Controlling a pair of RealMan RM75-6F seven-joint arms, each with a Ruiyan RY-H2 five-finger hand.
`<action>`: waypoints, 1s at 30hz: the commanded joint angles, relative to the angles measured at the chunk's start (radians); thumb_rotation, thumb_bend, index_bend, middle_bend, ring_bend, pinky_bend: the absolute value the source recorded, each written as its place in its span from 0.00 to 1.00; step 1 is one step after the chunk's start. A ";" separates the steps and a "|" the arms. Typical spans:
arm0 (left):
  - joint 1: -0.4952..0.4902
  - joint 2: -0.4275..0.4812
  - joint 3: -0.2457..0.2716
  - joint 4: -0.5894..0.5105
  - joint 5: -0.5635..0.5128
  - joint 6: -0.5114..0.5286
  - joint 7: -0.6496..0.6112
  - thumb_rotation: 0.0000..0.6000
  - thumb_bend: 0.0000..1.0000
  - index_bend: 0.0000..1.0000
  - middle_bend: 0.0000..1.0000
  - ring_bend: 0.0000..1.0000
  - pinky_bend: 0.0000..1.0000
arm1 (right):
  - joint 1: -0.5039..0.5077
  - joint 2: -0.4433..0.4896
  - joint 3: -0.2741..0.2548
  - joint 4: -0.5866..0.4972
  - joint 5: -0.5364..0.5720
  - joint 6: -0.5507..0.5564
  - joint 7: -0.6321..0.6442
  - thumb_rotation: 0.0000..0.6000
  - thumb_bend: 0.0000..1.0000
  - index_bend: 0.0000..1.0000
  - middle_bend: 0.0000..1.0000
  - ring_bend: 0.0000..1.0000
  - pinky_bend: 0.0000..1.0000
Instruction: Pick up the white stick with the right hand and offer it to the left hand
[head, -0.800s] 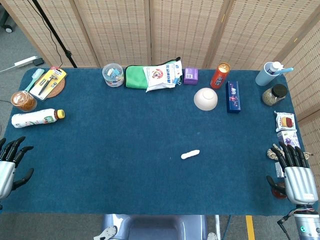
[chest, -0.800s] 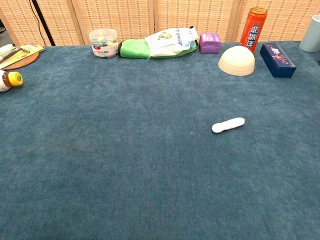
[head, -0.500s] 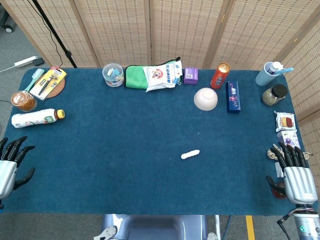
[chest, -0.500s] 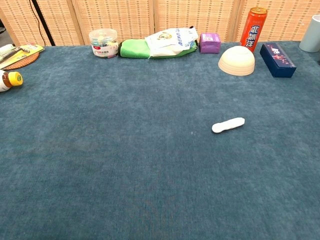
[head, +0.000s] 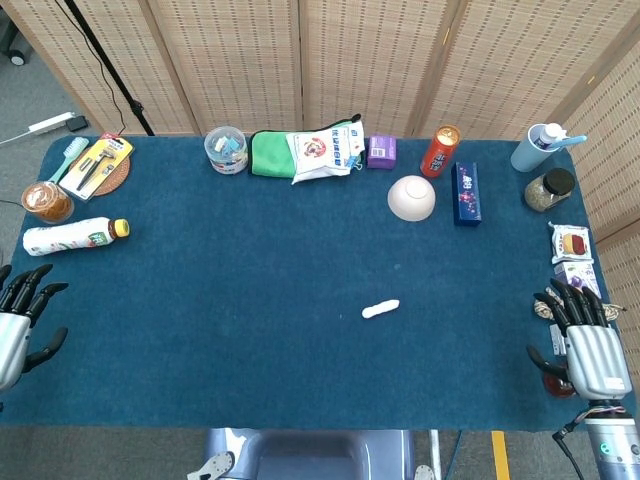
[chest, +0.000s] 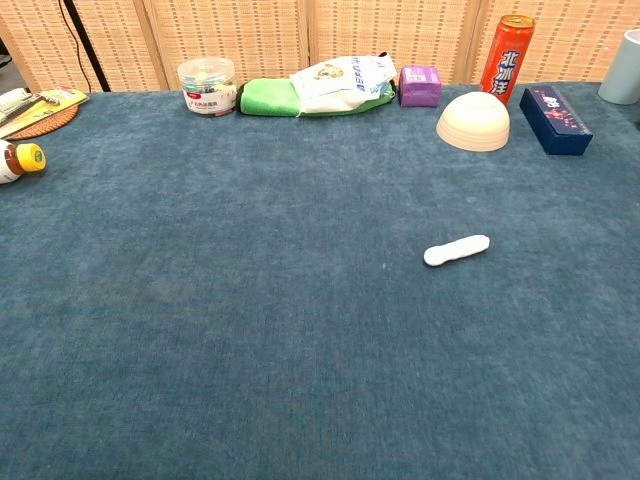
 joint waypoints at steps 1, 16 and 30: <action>-0.001 0.004 0.000 -0.006 -0.005 -0.004 -0.002 1.00 0.27 0.28 0.14 0.15 0.03 | 0.013 0.001 0.008 0.002 0.002 -0.013 0.024 1.00 0.27 0.24 0.11 0.12 0.05; -0.021 0.022 -0.004 -0.032 0.016 -0.015 -0.001 1.00 0.27 0.28 0.15 0.15 0.03 | 0.178 -0.034 0.075 0.041 0.007 -0.188 0.227 1.00 0.27 0.38 0.08 0.00 0.00; -0.033 0.029 -0.004 -0.033 0.006 -0.035 -0.004 1.00 0.27 0.28 0.14 0.15 0.03 | 0.319 -0.121 0.090 0.124 0.017 -0.335 0.317 1.00 0.27 0.42 0.08 0.00 0.00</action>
